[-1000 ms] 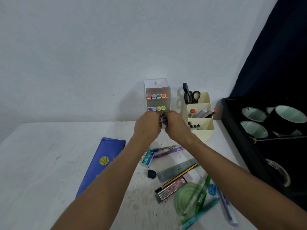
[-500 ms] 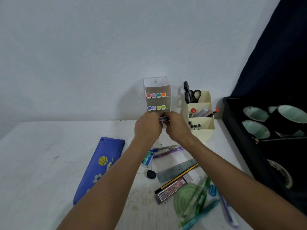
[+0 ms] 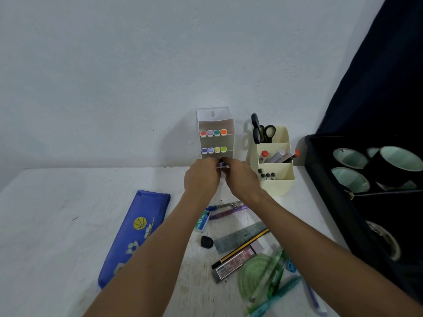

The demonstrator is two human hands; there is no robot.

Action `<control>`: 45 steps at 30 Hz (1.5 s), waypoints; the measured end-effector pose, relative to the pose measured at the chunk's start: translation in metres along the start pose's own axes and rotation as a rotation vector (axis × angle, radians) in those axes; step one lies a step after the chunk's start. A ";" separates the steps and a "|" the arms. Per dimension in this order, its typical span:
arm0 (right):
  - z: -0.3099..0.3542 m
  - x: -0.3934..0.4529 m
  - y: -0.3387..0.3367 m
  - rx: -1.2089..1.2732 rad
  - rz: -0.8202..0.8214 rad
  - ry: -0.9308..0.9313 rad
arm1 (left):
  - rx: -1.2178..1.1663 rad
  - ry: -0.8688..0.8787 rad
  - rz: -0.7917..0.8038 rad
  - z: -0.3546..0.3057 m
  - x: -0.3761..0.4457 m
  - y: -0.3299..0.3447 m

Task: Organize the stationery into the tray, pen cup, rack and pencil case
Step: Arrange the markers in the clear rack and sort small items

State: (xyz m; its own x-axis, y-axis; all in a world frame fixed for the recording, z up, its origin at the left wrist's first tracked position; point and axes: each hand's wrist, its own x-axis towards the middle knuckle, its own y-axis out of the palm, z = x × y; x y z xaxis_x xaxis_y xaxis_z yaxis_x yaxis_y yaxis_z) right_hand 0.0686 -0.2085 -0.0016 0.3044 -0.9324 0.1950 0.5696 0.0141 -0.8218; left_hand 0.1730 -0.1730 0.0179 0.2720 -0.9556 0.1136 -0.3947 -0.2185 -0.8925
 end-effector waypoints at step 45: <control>-0.029 -0.195 -0.105 -0.034 0.141 0.290 | -0.048 0.223 -0.088 0.079 -0.123 0.054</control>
State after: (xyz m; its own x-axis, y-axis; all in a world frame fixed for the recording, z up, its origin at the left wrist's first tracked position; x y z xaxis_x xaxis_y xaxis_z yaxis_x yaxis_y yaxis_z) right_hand -0.0726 -0.0387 0.0309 0.1449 -0.9863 -0.0789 0.5100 0.1428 -0.8482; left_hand 0.1878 -0.0520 -0.0787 0.1092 -0.9513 0.2882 -0.4204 -0.3069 -0.8539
